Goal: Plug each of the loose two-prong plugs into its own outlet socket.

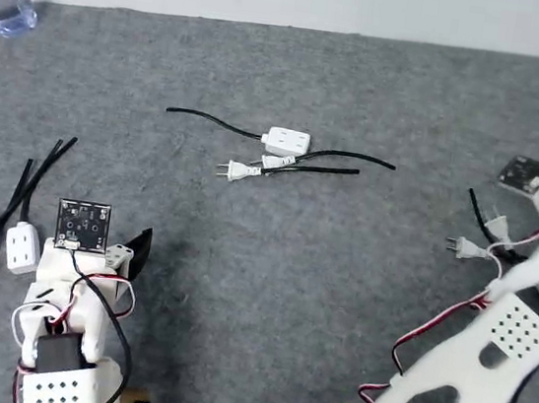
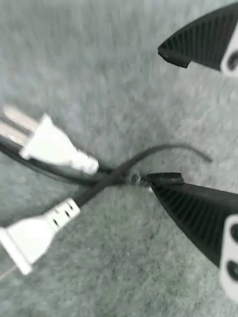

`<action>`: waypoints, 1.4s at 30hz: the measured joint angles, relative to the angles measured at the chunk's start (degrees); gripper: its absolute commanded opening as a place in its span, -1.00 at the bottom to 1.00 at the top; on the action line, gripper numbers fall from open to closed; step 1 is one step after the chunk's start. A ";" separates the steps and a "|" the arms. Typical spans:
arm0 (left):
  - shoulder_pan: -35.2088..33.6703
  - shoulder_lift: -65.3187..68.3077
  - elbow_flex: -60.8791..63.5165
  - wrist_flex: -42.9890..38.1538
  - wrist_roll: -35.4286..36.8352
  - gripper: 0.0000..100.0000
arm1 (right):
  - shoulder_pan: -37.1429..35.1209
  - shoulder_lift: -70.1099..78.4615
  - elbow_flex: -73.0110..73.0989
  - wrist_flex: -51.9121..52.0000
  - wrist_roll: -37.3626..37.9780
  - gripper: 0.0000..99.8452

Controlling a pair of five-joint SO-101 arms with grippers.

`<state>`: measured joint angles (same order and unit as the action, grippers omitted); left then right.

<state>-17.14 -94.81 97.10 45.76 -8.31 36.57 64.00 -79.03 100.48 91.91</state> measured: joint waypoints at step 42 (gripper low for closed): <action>0.00 0.00 0.00 0.00 0.00 -0.35 | -44.13 9.23 0.00 -23.12 -36.75 -0.34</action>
<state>-17.14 -94.81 97.10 45.76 -8.31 -7.56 73.23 -79.03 77.36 55.16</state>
